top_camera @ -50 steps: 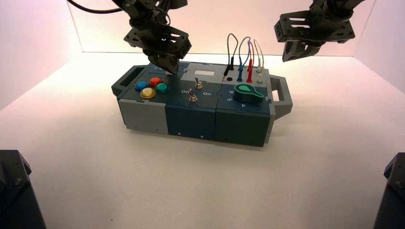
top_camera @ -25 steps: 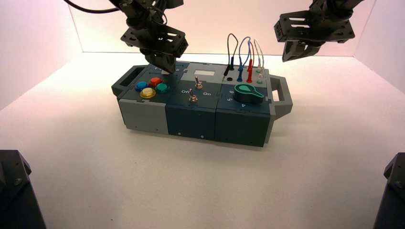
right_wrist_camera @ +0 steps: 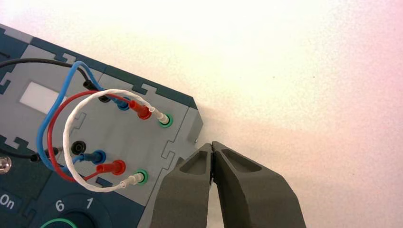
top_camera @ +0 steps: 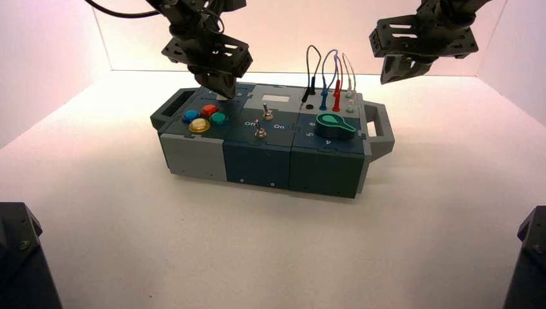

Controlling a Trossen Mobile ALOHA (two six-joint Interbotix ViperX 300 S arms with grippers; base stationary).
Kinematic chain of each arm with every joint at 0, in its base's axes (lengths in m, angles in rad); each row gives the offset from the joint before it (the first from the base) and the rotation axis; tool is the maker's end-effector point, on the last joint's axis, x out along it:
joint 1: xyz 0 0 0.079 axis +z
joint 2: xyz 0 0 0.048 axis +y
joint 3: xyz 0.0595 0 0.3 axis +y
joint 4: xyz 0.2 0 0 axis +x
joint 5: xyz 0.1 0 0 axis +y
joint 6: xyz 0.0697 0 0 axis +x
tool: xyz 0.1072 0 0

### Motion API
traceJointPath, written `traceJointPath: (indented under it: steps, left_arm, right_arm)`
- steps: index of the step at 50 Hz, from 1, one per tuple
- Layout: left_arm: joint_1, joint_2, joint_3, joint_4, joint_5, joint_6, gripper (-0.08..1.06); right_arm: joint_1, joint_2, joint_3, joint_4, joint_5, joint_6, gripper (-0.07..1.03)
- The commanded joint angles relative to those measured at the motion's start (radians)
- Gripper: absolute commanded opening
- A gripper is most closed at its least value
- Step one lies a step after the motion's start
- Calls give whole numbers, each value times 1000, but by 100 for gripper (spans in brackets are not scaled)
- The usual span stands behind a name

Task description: Move the bottom slider to position 3.

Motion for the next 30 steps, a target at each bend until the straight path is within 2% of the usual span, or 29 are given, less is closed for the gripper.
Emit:
traceJointPath:
  steps: [1,21,30]
  left_arm:
    - [11,-37,-6,2,-8,5,-3]
    - [8,-37,-6,-5,-12,3,-3]
    - [-21,-40,-9,-8,-23,2,-3]
  right_arm:
    - [-2,-5,-31,-2,2,-2,-2]
    - [-2,5,-40,-2,17,-3,-2]
    - [-2,5,-40,-3,18,-3,-2]
